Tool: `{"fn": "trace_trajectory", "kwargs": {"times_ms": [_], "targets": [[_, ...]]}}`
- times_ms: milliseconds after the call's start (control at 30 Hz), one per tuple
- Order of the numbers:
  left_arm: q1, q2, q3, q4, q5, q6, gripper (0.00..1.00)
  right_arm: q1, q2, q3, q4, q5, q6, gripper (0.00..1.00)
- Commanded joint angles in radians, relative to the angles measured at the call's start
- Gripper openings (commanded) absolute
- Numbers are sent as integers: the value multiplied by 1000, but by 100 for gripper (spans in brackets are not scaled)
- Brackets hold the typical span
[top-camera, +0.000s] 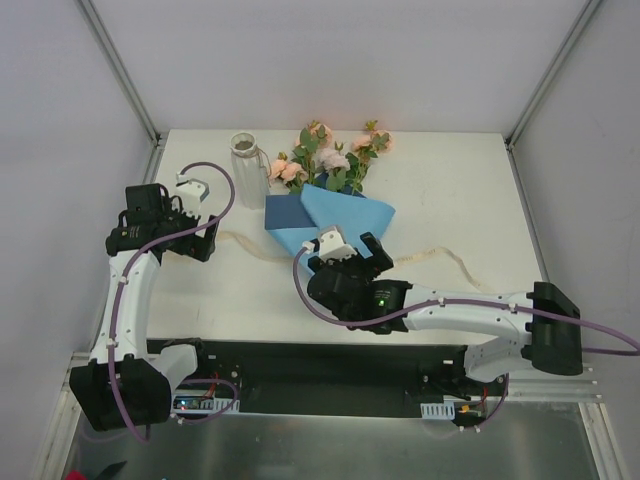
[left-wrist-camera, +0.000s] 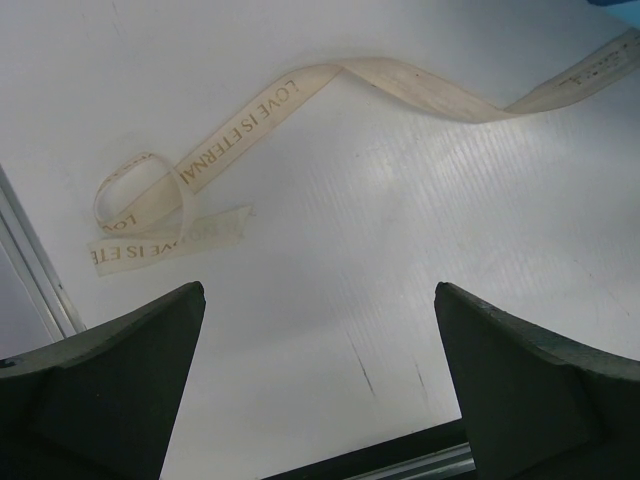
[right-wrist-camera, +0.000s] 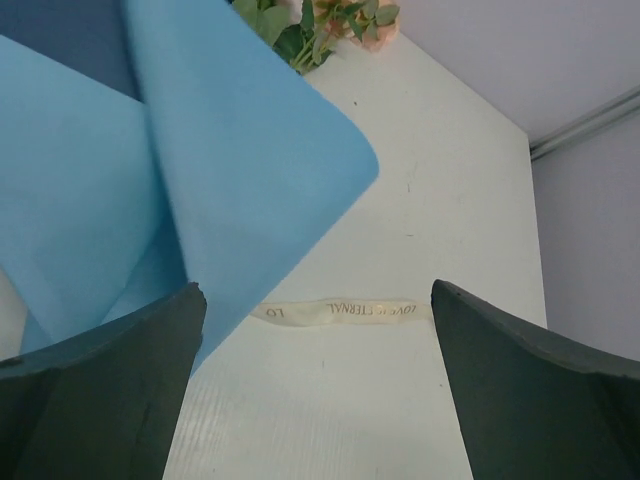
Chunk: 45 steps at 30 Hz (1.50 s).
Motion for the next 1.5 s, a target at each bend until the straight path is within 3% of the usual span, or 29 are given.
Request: {"fn": "trace_trajectory", "kwargs": {"times_ms": [0, 200, 300, 500, 600, 767, 833, 1100, 1233, 1467], "targets": [[10, 3, 42, 6, -2, 13, 99, -2, 21, 14, -142, -3, 198, 100], [11, -9, 50, 3, 4, 15, 99, -13, 101, 106, -46, -49, 103, 100], [10, -15, 59, -12, 1, 18, 99, -95, 132, 163, -100, -145, 179, 100], [11, -38, 79, -44, 10, 25, 99, -382, 149, 237, -141, -566, 345, 98], [8, -44, 125, -87, 47, 24, 99, -526, 179, 264, -121, -780, 344, 97], [-25, -43, 237, -159, 97, 10, 99, -773, 349, 373, -147, -1309, 254, 98], [-45, -44, 268, -176, 102, -1, 99, -818, 398, 428, -158, -1450, 202, 96], [-52, -37, 226, -189, 94, 18, 99, -911, 535, 534, -164, -1560, 17, 88], [-53, -31, 193, -189, 84, 27, 99, -947, 586, 571, -138, -1713, -10, 84], [-52, -5, 189, -189, 64, 30, 99, -955, 642, 551, -63, -1696, -41, 75]]}}
